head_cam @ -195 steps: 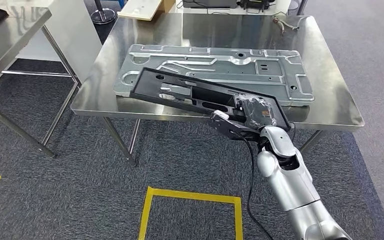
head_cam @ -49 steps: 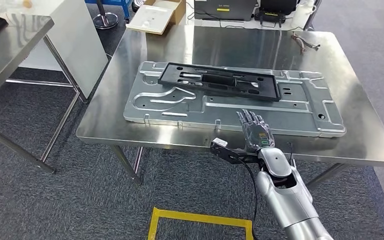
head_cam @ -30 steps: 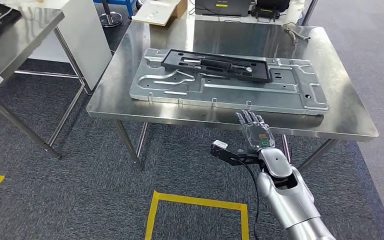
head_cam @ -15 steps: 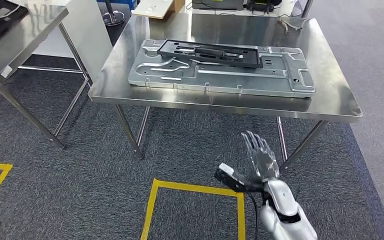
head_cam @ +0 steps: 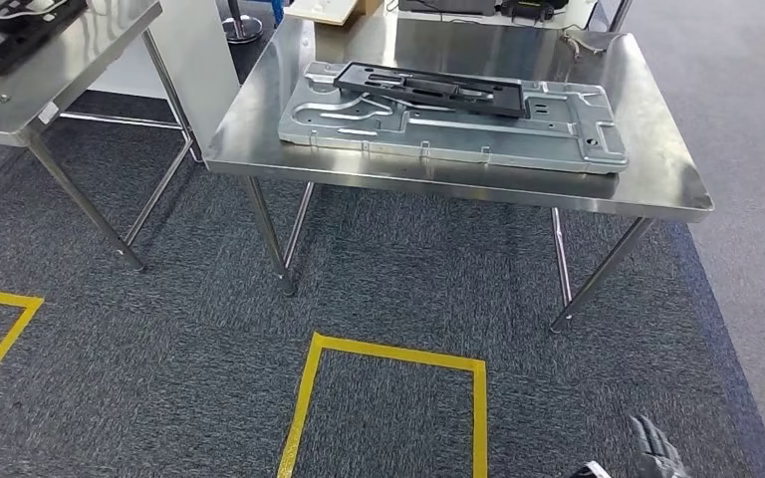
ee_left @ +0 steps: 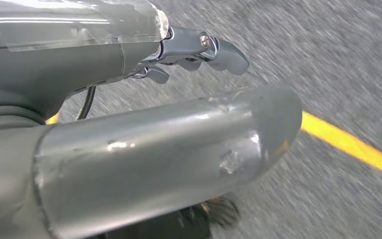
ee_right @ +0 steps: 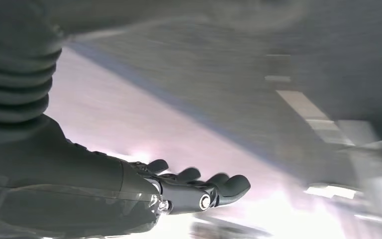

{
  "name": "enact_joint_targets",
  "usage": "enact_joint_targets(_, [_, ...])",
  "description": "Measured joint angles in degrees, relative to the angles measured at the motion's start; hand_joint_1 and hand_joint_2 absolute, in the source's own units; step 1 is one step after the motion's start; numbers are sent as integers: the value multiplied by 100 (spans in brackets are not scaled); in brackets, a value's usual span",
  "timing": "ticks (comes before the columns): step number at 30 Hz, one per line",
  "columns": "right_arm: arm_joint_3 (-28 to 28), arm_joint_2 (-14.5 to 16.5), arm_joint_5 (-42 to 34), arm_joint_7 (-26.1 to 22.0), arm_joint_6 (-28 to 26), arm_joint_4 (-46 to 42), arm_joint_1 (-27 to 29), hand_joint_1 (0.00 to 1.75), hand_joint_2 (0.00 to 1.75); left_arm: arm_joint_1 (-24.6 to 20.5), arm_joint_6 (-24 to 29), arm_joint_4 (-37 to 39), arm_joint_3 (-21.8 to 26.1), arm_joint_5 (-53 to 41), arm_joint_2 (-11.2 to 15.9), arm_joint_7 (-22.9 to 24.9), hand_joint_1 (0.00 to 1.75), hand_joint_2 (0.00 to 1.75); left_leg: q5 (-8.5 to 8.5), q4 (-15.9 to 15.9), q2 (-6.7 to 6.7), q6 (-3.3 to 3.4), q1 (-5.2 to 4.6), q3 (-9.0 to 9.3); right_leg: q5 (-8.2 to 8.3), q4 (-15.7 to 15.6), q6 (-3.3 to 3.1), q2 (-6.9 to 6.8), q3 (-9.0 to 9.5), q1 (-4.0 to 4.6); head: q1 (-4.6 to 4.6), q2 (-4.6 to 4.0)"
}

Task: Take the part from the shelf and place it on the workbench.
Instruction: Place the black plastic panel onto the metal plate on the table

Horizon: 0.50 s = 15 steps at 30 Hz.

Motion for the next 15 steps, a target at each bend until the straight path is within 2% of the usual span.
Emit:
enact_joint_targets(1, [-407,11,99,66,-56,367,-70,0,0,10,18,0,19,21,-24,-8,0,0,91,-20,9,43,10,-78,-267,180,23,45,-52,-13,1,0])
enact_joint_targets(3, [-1096,40,270,316,-130,1116,-220,0,0,11,35,0,50,58,-45,-21,0,0,248,-11,16,86,-5,-274,-886,787,60,93,-167,-42,0,0])
enact_joint_targets(4, [-1398,58,326,469,-131,1491,-310,0,0,9,38,0,72,75,-56,-25,0,0,325,3,19,83,-13,-380,-1032,1098,80,97,-192,-57,1,0])
enact_joint_targets(5, [-1667,83,355,636,-90,1862,-409,0,0,8,38,0,92,86,-66,-25,0,0,400,23,24,68,-18,-494,-1016,1311,98,97,-165,-72,1,0])
enact_joint_targets(6, [-1925,115,352,808,-8,2206,-505,0,0,6,39,0,109,93,-75,-26,0,0,470,52,32,50,-18,-610,-867,1375,112,97,-68,-89,0,0])
enact_joint_targets(7, [-2163,158,325,988,106,2515,-592,0,0,3,41,0,120,95,-86,-26,0,0,535,88,39,27,-15,-727,-671,1265,121,97,115,-106,1,0])
enact_joint_targets(8, [-2398,216,278,1187,240,2801,-673,0,0,-5,44,0,123,96,-94,-26,0,0,595,132,43,-3,-12,-833,-545,981,124,99,393,-124,0,0])
enact_joint_targets(9, [-2624,288,219,1405,369,3052,-751,0,0,-12,48,0,126,98,-102,-28,0,0,644,179,44,-38,-13,-925,-546,556,120,107,730,-128,0,0])
enact_joint_targets(10, [-2842,377,157,1642,485,3274,-830,0,0,-20,51,0,128,99,-110,-31,0,0,696,220,49,-79,-16,-994,-636,145,93,119,1018,-121,0,0])
enact_joint_targets(11, [-3043,479,99,1870,580,3462,-902,0,0,-29,54,0,131,102,-116,-34,0,0,754,243,56,-122,-17,-1039,-739,-169,56,132,1213,-102,-1,0])
enact_joint_targets(12, [-3222,589,55,2086,656,3611,-961,0,0,-34,55,0,134,105,-121,-37,0,0,807,239,60,-164,-18,-1069,-806,-348,6,140,1292,-72,-1,0])
enact_joint_targets(14, [-3507,799,15,2439,760,3841,-1028,0,0,-39,58,0,140,111,-122,-43,0,0,858,235,51,-243,10,-1116,-750,-374,-118,106,1219,-55,-1,0])
enact_joint_targets(15, [-3626,884,14,2583,805,3934,-1050,0,0,-32,63,0,144,113,-122,-48,0,0,731,320,40,-279,24,-1163,-702,-376,-181,73,1173,-53,0,0])
